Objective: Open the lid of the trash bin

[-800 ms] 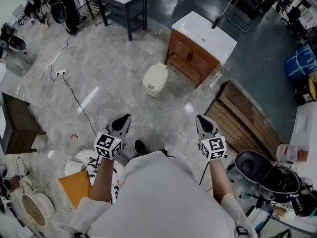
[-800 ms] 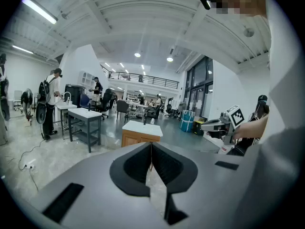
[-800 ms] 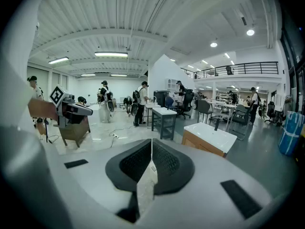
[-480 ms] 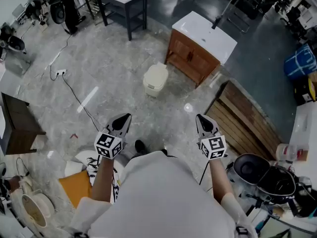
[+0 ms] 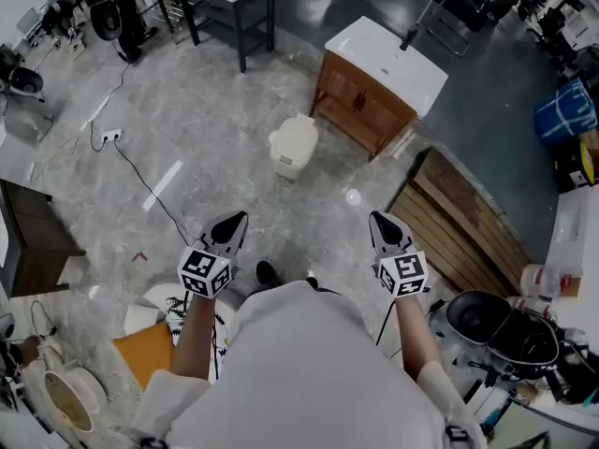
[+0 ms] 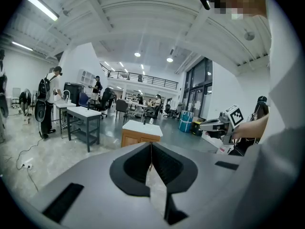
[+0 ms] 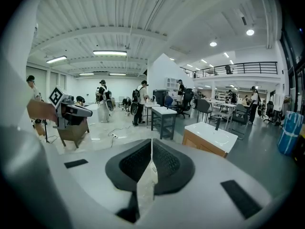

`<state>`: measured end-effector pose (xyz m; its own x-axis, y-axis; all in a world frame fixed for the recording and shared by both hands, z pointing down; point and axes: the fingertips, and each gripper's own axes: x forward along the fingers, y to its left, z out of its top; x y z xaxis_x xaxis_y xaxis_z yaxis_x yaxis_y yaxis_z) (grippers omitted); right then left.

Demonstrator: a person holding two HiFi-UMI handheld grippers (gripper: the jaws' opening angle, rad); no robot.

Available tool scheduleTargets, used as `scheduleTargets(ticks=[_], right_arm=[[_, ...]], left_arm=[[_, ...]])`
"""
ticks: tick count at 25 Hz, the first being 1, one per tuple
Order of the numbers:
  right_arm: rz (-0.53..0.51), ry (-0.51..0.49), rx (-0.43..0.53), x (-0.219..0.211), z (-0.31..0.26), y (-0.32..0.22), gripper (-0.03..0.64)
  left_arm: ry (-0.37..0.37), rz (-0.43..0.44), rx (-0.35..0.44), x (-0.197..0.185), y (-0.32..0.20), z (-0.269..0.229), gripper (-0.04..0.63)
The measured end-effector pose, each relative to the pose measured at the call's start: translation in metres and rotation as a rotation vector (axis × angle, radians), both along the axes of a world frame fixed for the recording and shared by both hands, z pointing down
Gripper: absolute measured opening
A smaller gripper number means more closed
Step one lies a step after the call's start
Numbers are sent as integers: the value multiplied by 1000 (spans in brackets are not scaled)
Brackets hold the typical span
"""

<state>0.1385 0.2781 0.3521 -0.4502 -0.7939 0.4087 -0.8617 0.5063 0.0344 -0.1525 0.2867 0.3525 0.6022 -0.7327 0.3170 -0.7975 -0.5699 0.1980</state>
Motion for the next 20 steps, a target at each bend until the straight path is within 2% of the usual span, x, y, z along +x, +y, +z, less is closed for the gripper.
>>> scheduleTargets(ticks=[20], right_arm=[[35, 17, 22, -64, -2, -6, 35]], left_arm=[[15, 73, -10, -50, -14, 10, 18]])
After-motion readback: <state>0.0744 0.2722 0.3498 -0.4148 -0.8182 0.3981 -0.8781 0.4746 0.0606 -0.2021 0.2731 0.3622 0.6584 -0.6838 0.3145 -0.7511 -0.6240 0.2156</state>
